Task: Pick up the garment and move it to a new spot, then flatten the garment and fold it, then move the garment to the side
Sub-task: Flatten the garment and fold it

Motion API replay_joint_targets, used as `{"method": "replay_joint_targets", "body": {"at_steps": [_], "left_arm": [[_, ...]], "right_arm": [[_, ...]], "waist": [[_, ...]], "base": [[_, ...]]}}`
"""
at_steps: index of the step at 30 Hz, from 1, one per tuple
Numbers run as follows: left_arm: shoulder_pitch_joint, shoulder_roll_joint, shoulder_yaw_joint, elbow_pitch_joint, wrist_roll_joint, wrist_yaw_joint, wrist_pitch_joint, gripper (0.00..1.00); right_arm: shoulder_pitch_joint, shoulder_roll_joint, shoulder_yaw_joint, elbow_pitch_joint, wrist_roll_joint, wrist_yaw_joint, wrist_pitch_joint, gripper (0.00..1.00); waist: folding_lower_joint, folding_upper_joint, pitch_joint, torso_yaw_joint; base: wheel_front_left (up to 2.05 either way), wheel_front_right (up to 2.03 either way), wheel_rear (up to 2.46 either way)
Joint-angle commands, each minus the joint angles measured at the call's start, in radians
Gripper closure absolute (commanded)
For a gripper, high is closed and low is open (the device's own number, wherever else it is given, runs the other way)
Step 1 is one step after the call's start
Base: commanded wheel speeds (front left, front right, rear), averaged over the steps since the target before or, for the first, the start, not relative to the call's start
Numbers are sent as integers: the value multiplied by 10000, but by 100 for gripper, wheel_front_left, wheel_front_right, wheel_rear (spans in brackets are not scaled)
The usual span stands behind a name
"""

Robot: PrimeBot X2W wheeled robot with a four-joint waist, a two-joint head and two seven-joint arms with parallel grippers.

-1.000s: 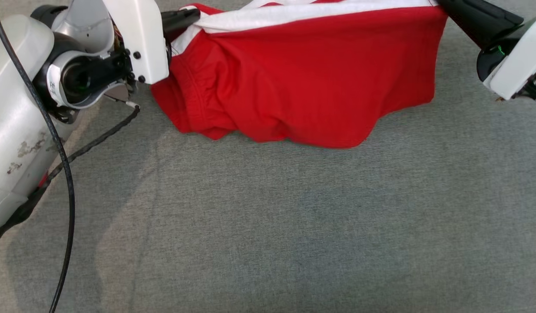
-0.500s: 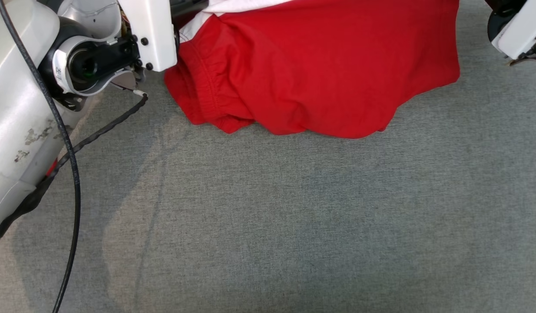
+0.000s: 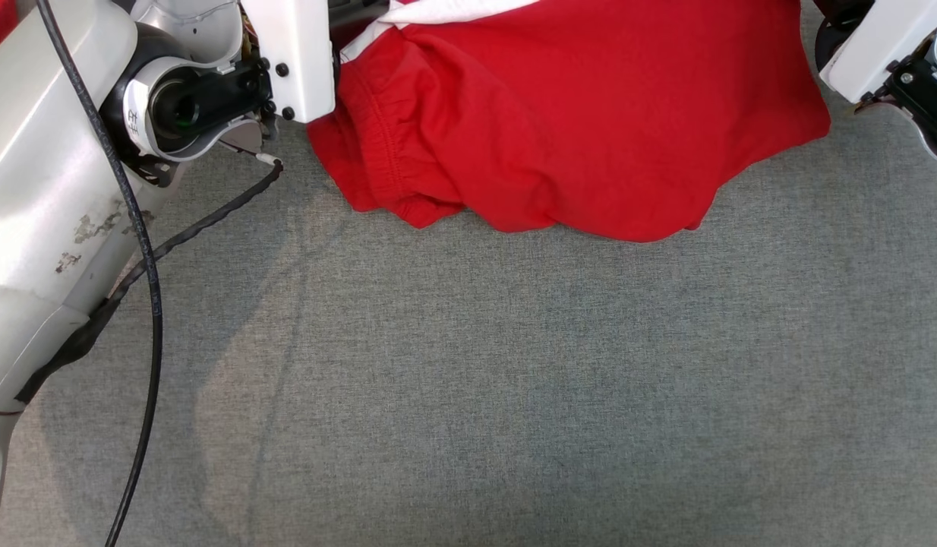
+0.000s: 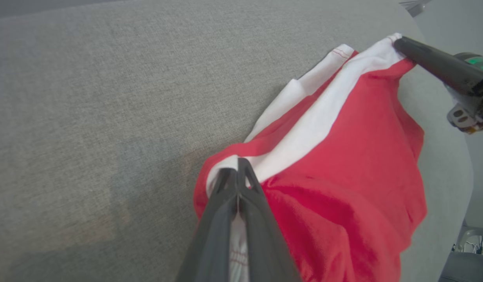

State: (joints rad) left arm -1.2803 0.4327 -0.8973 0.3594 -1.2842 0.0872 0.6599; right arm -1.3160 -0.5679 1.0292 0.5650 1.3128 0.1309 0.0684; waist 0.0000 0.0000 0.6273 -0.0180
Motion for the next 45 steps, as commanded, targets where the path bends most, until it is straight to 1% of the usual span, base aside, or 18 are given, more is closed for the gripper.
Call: {"method": "replay_joint_targets", "body": {"at_steps": [1,2,3,4,10,13,16,20,27,30,33,36,40,43,45], "left_arm": [[-234,46,-5,57,89,-67,-37,52],[-246,25,4,90,102,-96,-81,15],[-244,-1,23,132,100,-107,-123,0],[-228,-27,31,188,97,-155,-165,0],[59,-33,75,401,19,-343,-370,0],[284,41,130,443,48,-428,-597,0],[547,172,187,357,86,-504,-919,0],[1083,454,256,90,184,-462,-1441,0],[2334,920,151,-828,948,-119,-3068,0],[3044,1108,260,-1441,1144,149,-3921,0],[3909,1175,328,-2043,1171,412,-4642,0],[4660,1310,343,-2654,1143,649,-5145,0],[5521,1413,304,-3462,1002,800,-5541,0],[6113,1351,374,-3981,980,1013,-6059,0],[6496,1437,347,-4155,1216,1192,-6472,0]], "right_arm": [[-125,22,66,38,71,-1,-126,100],[-145,35,150,70,92,-1,-242,81],[-167,45,230,119,139,-1,-349,55],[-177,61,313,163,186,-1,-453,0],[-85,85,750,182,399,-1,-1192,0],[31,10,919,78,499,-1,-1769,0],[311,-152,1076,26,655,-1,-2242,0],[646,-361,1359,375,924,-1,-2403,0],[1285,-427,1779,1170,1411,-1,-2100,0],[1576,-534,1879,1440,1562,-1,-2058,0],[1917,-612,1928,1660,1811,-1,-1986,0],[2260,-707,1896,1841,2244,-1,-1593,0],[2515,-953,1710,2113,2688,-1,-1298,0],[2669,-1147,1525,2266,3075,0,-978,0],[2711,-1220,1316,2387,3359,0,-812,0]], "waist": [[0,0,-2,6],[0,0,-10,10],[0,0,-25,14],[0,0,-57,19],[0,0,-482,29],[0,0,-777,38],[0,0,-1130,68],[0,0,-1578,134],[0,0,-2154,529],[0,0,-2395,805],[0,0,-2635,1112],[0,0,-2766,1429],[0,0,-2707,1869],[0,0,-2559,2174],[0,0,-2527,2324]], "base": [[0,0,0],[0,0,0],[0,0,0],[0,0,0],[0,0,0],[0,0,0],[0,0,0],[0,0,0],[0,0,0],[0,0,0],[0,0,0],[0,0,0],[0,0,0],[0,0,0],[0,0,0]]}}
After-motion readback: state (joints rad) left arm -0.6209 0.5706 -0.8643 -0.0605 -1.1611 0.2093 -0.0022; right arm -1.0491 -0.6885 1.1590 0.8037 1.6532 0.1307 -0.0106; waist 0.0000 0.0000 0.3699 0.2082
